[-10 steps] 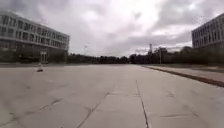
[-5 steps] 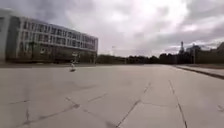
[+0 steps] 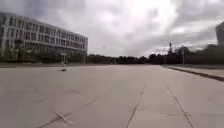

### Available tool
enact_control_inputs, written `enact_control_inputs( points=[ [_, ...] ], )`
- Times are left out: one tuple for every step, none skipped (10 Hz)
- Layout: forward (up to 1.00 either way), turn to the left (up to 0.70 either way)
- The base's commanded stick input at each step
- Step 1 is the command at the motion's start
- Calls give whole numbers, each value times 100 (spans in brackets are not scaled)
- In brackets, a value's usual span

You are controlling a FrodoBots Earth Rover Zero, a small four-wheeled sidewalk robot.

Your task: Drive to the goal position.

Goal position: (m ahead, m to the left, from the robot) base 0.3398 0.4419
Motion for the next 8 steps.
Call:
enact_control_inputs(
  points=[
    [70,-14],
    [70,-12],
    [70,-10],
    [70,-8],
    [70,-6],
    [70,-4],
    [70,-2],
    [70,0]
  ],
)
